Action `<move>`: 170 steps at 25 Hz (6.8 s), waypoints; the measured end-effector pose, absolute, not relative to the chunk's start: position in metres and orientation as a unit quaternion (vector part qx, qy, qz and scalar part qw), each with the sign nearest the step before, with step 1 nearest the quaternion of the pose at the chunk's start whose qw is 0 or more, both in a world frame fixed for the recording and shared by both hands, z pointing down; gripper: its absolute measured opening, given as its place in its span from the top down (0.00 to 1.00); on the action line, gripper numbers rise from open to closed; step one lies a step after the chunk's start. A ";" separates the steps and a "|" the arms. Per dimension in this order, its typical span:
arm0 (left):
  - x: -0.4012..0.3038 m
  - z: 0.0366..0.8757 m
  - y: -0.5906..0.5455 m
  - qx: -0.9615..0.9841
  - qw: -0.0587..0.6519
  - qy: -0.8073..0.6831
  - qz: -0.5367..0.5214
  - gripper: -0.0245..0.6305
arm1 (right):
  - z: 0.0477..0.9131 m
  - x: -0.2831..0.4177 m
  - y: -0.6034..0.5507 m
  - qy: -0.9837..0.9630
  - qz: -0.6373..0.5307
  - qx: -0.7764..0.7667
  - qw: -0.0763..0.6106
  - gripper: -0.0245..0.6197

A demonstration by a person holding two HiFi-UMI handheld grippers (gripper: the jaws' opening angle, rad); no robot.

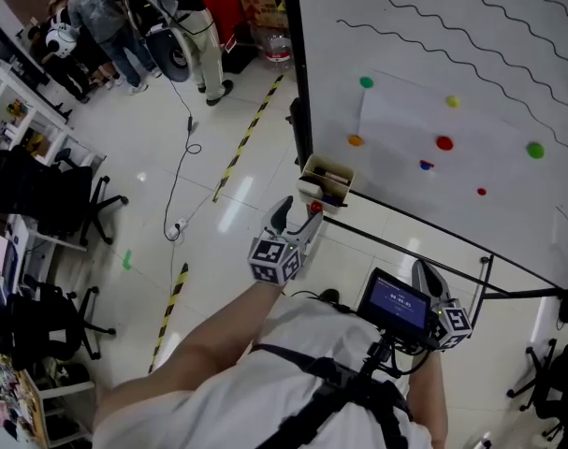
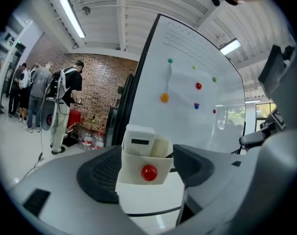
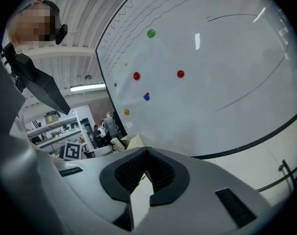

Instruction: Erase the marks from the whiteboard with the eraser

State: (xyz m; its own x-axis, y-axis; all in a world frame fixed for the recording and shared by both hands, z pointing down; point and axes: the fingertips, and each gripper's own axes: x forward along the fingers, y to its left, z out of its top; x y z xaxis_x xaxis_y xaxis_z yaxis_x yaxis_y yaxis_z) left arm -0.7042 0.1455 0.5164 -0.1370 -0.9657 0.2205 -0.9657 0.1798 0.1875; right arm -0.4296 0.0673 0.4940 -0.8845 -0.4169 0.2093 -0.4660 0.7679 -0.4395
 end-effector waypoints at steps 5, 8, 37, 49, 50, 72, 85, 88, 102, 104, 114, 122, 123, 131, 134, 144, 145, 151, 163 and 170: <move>-0.723 0.524 0.120 0.613 0.146 -0.775 0.046 0.43 | 0.497 -0.444 0.055 -0.937 0.250 0.236 0.056 0.93; -0.722 0.526 0.119 0.601 0.149 -0.782 0.072 0.48 | 0.490 -0.442 0.051 -0.937 0.248 0.241 0.051 0.94; -0.722 0.476 0.101 0.608 0.080 -0.787 0.072 0.56 | 0.494 -0.410 0.026 -0.925 0.262 0.273 0.034 0.94; -0.572 0.425 0.060 0.821 0.060 -0.567 0.016 0.56 | 0.477 -0.356 0.016 -0.901 0.242 0.361 -0.001 0.94; -0.562 0.428 0.055 0.833 0.066 -0.550 0.015 0.56 | 0.476 -0.347 0.017 -0.896 0.240 0.373 -0.003 0.94; -0.306 0.458 0.085 0.912 0.123 -0.388 0.051 0.56 | 0.466 -0.104 0.111 -0.843 0.237 0.481 -0.047 0.94; -0.161 0.471 0.120 0.896 0.150 -0.411 0.072 0.56 | 0.479 0.058 0.172 -0.832 0.243 0.495 -0.066 0.94; -0.139 0.472 0.135 0.900 0.141 -0.404 0.086 0.56 | 0.481 0.081 0.181 -0.829 0.240 0.500 -0.074 0.94; -0.131 0.470 0.153 0.878 0.123 -0.450 0.111 0.56 | 0.495 0.099 0.177 -0.851 0.255 0.453 -0.070 0.94; -0.138 0.478 0.148 0.869 0.129 -0.463 0.117 0.56 | 0.500 0.098 0.162 -0.855 0.260 0.444 -0.067 0.94; -0.172 0.524 0.081 0.829 0.179 -0.515 0.123 0.56 | 0.470 0.073 0.080 -0.870 0.245 0.415 -0.102 0.94; -0.114 0.518 0.010 0.878 0.102 -0.443 0.152 0.56 | 0.462 0.131 0.024 -0.846 0.225 0.477 -0.074 0.94; -0.115 0.517 0.002 0.878 0.100 -0.443 0.150 0.56 | 0.464 0.132 0.018 -0.845 0.225 0.480 -0.072 0.94; -0.169 0.519 -0.064 0.844 0.106 -0.506 0.139 0.56 | 0.455 0.087 -0.052 -0.873 0.207 0.438 -0.059 0.94; -0.204 0.516 -0.075 0.825 0.113 -0.539 0.126 0.57 | 0.447 0.065 -0.072 -0.883 0.201 0.422 -0.048 0.94; -0.310 0.535 -0.075 0.752 0.116 -0.636 0.127 0.57 | 0.447 -0.027 -0.114 -0.922 0.186 0.339 -0.029 0.94; -0.322 0.536 -0.075 0.740 0.120 -0.651 0.123 0.56 | 0.452 -0.035 -0.115 -0.924 0.190 0.330 -0.025 0.94; -0.359 0.541 -0.081 0.688 0.139 -0.704 0.106 0.56 | 0.469 -0.043 -0.123 -0.925 0.215 0.311 -0.024 0.94; -0.389 0.537 -0.098 0.591 0.135 -0.793 0.056 0.56 | 0.487 -0.014 -0.147 -0.920 0.242 0.307 -0.012 0.94; -0.367 0.546 -0.110 0.539 0.170 -0.824 -0.024 0.56 | 0.503 -0.018 -0.153 -0.923 0.267 0.276 -0.002 0.94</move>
